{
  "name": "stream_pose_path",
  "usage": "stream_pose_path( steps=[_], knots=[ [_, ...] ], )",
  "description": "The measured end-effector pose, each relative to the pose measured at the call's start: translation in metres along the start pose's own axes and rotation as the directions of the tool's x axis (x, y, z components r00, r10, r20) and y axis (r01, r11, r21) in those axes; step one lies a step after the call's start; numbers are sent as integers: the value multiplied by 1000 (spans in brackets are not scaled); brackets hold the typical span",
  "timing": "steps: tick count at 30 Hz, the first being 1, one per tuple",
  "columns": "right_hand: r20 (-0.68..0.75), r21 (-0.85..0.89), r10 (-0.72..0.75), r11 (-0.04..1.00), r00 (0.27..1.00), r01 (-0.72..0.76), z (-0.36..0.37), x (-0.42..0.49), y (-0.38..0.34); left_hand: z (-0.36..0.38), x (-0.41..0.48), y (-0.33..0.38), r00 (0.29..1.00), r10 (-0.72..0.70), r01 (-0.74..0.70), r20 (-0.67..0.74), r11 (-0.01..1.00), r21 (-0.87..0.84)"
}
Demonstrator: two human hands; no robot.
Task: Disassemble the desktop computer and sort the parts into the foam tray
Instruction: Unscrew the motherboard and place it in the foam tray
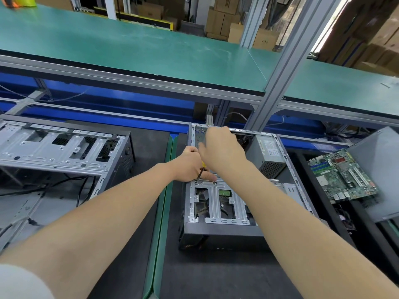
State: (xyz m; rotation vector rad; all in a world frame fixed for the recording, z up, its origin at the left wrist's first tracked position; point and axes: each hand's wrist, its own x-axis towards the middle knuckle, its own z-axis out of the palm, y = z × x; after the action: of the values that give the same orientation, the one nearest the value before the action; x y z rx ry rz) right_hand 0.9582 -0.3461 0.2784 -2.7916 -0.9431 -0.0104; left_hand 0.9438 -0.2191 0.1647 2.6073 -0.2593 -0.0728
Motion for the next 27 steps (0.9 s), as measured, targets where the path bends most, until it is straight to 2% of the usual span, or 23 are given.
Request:
stream_pose_path(
  steps=[3, 5, 6, 9, 12, 16, 19, 22, 25, 27],
  knots=[
    [-35, -51, 14, 999, 999, -15, 3, -1, 4, -4, -1, 2, 1000, 15, -15, -15, 1000, 17],
    [26, -106, 27, 994, 999, -24, -3, 3, 9, 0, 5, 0, 997, -55, 45, 62, 987, 154],
    [80, -104, 23, 995, 997, -15, -7, 6, 10, 1, 6, 0, 992, -93, 77, 86, 982, 171],
    [201, -50, -83, 994, 976, 94, -15, 11, 13, 4, 7, -3, 990, -128, 127, 53, 992, 21],
    [227, -75, -226, 966, 947, 249, -17, 11, 12, 6, 5, -6, 994, -103, 105, 23, 979, -175],
    [319, -37, -385, 908, 866, 417, -26, 15, 13, 5, 3, -3, 996, -86, 93, 37, 941, -326],
    [372, -36, -469, 855, 801, 517, -29, 21, 15, 2, 1, 1, 995, -85, 94, 45, 956, -279],
    [381, -36, -502, 831, 777, 555, -29, 22, 17, 1, 0, 4, 993, -106, 115, 50, 963, -244],
    [355, -21, -503, 838, 788, 545, -26, 20, 17, -1, -1, 6, 995, -95, 100, 33, 942, -319],
    [323, 49, -500, 857, 803, 514, -24, 18, 15, 1, 0, 4, 995, -103, 96, 2, 918, -386]
  ],
)
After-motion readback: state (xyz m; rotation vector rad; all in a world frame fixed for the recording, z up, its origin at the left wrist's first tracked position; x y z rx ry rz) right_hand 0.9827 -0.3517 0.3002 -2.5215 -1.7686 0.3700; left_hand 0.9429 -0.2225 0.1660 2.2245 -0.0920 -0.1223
